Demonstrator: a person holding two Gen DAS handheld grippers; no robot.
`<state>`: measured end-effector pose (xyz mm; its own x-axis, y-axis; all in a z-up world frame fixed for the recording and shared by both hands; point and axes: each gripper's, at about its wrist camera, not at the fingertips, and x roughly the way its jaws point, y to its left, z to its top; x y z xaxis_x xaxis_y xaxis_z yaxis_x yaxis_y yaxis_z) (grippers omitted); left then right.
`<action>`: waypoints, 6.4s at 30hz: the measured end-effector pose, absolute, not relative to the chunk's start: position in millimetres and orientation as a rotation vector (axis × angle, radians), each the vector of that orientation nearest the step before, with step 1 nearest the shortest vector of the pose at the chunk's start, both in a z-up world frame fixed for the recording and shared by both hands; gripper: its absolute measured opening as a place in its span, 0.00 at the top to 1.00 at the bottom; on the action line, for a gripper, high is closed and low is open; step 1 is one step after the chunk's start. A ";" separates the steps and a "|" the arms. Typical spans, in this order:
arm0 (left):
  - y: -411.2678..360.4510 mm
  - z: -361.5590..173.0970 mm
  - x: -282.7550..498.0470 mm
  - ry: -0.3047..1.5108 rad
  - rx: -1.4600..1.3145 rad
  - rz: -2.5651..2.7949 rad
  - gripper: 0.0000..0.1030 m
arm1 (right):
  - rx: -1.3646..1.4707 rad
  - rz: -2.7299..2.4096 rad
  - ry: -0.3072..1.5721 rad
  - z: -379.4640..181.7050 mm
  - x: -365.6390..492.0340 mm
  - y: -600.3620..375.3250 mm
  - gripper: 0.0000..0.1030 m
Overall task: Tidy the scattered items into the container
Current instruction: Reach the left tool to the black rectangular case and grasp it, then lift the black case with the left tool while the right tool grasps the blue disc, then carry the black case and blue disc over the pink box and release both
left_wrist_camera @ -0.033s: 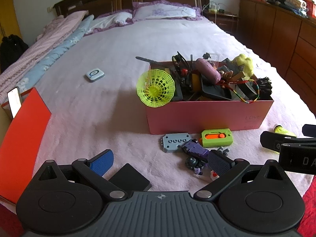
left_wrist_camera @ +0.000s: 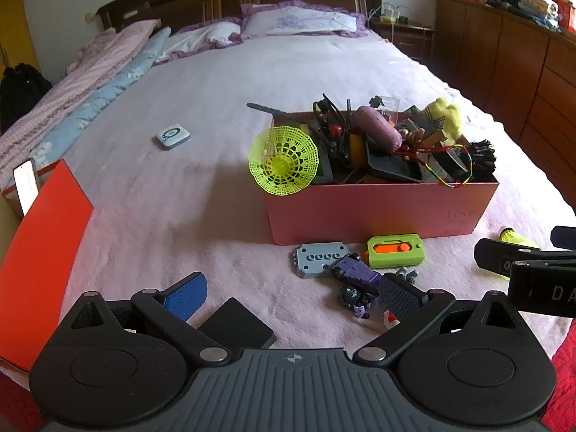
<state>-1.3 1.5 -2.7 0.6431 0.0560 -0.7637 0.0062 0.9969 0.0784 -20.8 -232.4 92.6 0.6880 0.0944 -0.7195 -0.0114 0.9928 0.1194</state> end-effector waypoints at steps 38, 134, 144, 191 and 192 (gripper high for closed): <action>71.2 -74.9 -53.0 0.906 0.136 0.011 0.00 | 0.024 0.250 0.842 -2.3 -61.0 -178.2 0.11; 45.0 -45.8 -42.3 0.839 -0.046 -0.214 0.44 | 0.006 0.179 0.793 -6.9 -89.9 -229.8 0.47; 22.2 -6.3 -20.2 0.752 -0.032 -0.263 0.44 | 0.025 0.221 0.696 34.0 -54.7 -231.2 0.47; 6.4 18.9 117.2 0.690 0.084 -0.176 0.14 | 0.022 0.263 0.597 92.6 95.4 -239.2 0.36; 6.7 20.1 113.2 0.688 0.079 -0.176 0.14 | 0.024 0.265 0.595 92.5 89.5 -239.5 0.36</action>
